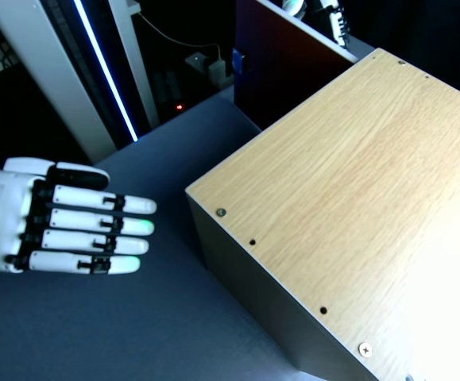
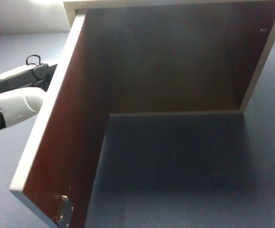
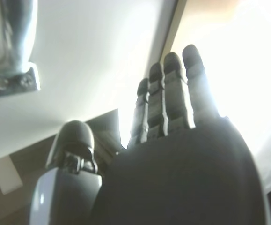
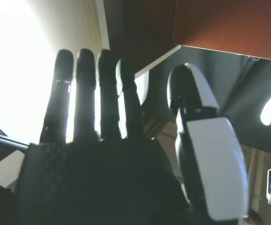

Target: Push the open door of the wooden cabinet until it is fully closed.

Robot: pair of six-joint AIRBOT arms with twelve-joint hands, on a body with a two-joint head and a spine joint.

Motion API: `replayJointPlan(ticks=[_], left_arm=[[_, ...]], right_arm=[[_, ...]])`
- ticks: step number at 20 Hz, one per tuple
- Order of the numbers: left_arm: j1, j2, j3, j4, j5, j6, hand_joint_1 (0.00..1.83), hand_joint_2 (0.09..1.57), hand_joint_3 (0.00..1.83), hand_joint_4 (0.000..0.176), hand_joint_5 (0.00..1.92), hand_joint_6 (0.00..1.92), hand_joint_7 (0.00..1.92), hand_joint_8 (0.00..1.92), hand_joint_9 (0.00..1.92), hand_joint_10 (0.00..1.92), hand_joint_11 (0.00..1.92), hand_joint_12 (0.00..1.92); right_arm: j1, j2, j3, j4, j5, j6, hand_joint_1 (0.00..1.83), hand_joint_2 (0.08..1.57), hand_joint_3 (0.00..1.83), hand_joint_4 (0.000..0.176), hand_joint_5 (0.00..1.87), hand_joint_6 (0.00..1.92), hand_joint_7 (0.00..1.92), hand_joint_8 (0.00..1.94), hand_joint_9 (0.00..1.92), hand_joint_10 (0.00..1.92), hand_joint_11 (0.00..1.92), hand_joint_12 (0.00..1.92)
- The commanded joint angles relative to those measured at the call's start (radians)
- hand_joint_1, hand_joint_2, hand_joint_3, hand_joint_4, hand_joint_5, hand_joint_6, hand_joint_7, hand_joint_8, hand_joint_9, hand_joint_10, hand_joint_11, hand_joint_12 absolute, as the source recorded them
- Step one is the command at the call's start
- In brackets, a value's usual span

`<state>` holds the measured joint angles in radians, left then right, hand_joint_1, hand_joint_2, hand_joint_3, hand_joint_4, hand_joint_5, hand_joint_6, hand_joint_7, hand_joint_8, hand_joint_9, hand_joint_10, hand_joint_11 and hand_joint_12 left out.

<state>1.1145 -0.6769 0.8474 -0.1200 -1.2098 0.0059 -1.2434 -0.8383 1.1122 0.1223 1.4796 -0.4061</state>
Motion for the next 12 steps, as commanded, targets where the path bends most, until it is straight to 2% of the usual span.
replayJointPlan(ticks=[1, 4, 7, 8, 10, 11, 12], left_arm=[[-0.012, 0.002, 0.002, 0.001, -0.115, -0.006, 0.00, 1.40, 0.00, 0.020, 0.17, 0.00, 0.24, 0.00, 0.22, 0.00, 0.17, 0.05], [-0.039, -0.001, 0.006, 0.033, -0.078, -0.006, 0.00, 1.41, 0.00, 0.023, 0.17, 0.00, 0.23, 0.00, 0.19, 0.00, 0.15, 0.04], [-0.068, -0.012, 0.013, 0.055, -0.051, -0.006, 0.00, 1.41, 0.00, 0.030, 0.15, 0.00, 0.21, 0.00, 0.19, 0.00, 0.16, 0.04], [-0.077, -0.016, 0.017, 0.061, -0.044, -0.006, 0.00, 1.40, 0.00, 0.028, 0.17, 0.01, 0.22, 0.01, 0.20, 0.01, 0.17, 0.04], [-0.088, -0.022, 0.021, 0.068, -0.034, -0.006, 0.00, 1.43, 0.01, 0.013, 0.17, 0.01, 0.22, 0.01, 0.20, 0.01, 0.15, 0.03], [-0.093, -0.026, 0.024, 0.072, -0.031, -0.006, 0.00, 1.42, 0.01, 0.013, 0.17, 0.01, 0.23, 0.01, 0.21, 0.01, 0.16, 0.04], [-0.100, -0.028, 0.027, 0.078, -0.024, -0.006, 0.00, 1.42, 0.00, 0.004, 0.18, 0.01, 0.24, 0.01, 0.22, 0.01, 0.17, 0.04]], right_arm=[[0.009, 0.001, 0.005, 0.029, 0.122, 0.009, 0.51, 1.34, 0.00, 0.000, 0.38, 0.00, 0.43, 0.00, 0.39, 0.00, 0.12, 0.62], [0.009, 0.000, 0.005, 0.029, 0.122, 0.011, 0.55, 1.34, 0.00, 0.000, 0.38, 0.00, 0.44, 0.00, 0.40, 0.00, 0.13, 0.61], [0.010, 0.000, 0.005, 0.029, 0.122, 0.011, 0.47, 1.33, 0.00, 0.000, 0.39, 0.00, 0.45, 0.00, 0.41, 0.00, 0.14, 0.60], [0.010, -0.001, 0.005, 0.029, 0.122, 0.011, 0.49, 1.33, 0.00, 0.000, 0.39, 0.00, 0.45, 0.00, 0.41, 0.00, 0.15, 0.60], [0.010, -0.001, 0.006, 0.029, 0.122, 0.012, 0.48, 1.33, 0.00, 0.000, 0.39, 0.00, 0.46, 0.00, 0.42, 0.01, 0.16, 0.61], [0.010, -0.001, 0.006, 0.029, 0.122, 0.012, 0.49, 1.33, 0.00, 0.000, 0.39, 0.00, 0.46, 0.00, 0.42, 0.00, 0.16, 0.61], [0.010, -0.001, 0.007, 0.029, 0.122, 0.012, 0.50, 1.34, 0.00, 0.000, 0.40, 0.00, 0.46, 0.00, 0.43, 0.01, 0.15, 0.61]])
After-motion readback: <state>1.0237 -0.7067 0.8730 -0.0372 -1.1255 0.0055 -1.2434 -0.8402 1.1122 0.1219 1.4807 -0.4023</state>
